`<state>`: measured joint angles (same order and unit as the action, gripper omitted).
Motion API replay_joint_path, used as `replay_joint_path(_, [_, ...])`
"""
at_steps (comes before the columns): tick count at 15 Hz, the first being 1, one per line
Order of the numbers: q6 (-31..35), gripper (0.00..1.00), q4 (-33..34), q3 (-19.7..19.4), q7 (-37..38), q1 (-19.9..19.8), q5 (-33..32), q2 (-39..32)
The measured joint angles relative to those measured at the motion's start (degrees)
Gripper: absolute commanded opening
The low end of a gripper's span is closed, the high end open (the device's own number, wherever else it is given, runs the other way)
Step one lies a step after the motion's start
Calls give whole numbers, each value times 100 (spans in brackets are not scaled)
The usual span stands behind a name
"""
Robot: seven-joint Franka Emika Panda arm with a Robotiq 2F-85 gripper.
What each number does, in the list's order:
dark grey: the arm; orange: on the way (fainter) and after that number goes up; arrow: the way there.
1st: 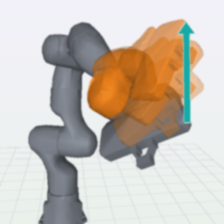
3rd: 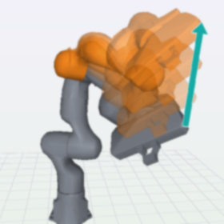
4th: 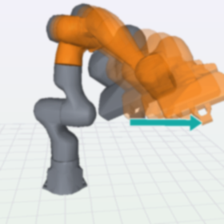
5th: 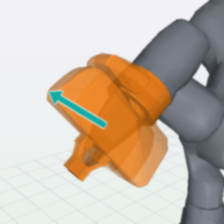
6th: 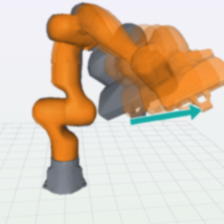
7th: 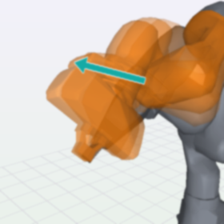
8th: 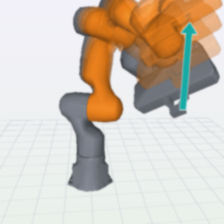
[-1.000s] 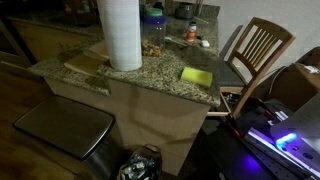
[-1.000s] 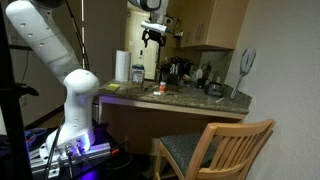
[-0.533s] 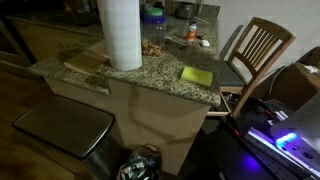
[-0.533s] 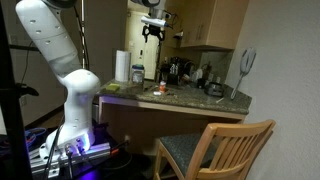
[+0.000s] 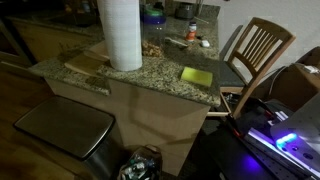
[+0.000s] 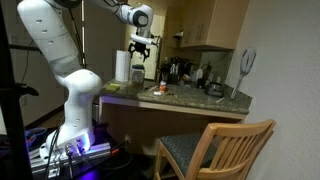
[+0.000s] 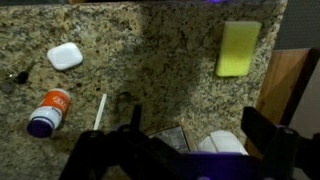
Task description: Move the silver spoon forwards
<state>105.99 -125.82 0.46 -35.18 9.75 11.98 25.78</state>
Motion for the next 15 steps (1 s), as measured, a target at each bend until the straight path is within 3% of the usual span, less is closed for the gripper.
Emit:
replay_joint_path(3, [625, 100, -646, 241, 172, 55, -250, -225])
replay_joint_path(9, [936, 100, -724, 245, 297, 60, -289, -486])
replay_joint_path(15, [3088, 100, -555, 334, 741, 95, -314, -1996])
